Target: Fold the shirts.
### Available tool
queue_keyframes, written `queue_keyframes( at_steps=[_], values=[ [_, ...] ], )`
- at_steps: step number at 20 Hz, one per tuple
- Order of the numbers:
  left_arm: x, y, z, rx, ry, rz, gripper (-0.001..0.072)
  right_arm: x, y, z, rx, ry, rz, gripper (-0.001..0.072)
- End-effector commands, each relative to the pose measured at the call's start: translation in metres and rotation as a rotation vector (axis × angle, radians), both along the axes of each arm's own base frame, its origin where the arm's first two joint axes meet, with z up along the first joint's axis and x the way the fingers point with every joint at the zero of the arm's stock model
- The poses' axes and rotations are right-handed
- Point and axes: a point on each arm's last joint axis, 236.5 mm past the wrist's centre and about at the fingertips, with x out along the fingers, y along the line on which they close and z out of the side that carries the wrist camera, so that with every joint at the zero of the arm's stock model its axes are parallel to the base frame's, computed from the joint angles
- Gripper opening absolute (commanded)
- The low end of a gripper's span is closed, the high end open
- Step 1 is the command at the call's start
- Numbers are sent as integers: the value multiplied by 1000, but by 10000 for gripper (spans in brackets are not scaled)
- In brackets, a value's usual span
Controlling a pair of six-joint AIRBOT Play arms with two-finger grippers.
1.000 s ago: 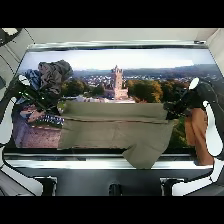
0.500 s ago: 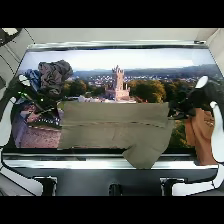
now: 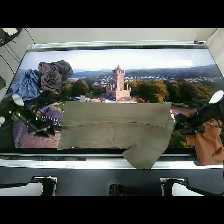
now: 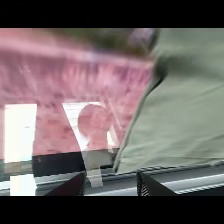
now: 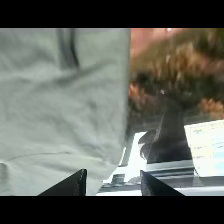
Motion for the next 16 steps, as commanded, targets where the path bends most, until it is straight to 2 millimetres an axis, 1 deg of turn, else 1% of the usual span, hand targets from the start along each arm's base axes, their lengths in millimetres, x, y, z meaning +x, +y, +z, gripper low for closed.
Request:
queue_keyframes(
  at_steps=[1,3,4,8,9,10,12,13,14,16],
  values=[
    [-28,-11,-28,-26,-35,34,405,-19,10,-11,16,-7,-1,446],
    [-20,-20,-32,-59,-68,63,404,-20,11,-10,23,-2,-1,440],
    [-20,-26,-33,-80,-63,79,404,-21,12,-10,23,0,0,440],
    [-28,-37,-44,-115,-42,118,393,-25,13,-9,30,16,8,440],
    [-28,-38,-48,-111,-47,126,359,-27,14,-8,34,25,10,440],
    [-26,-36,-50,-103,-58,130,242,-29,15,-7,37,29,12,440],
    [-20,-36,-51,-99,-84,143,36,-38,20,-7,41,19,15,443],
    [-19,-37,-51,-103,-89,148,35,-47,27,-9,58,13,23,464],
    [-18,-37,-51,-103,-93,150,35,-59,38,-15,86,16,20,525],
    [-17,-37,-51,-104,-97,146,34,-82,62,-32,161,26,7,524]
  ],
)
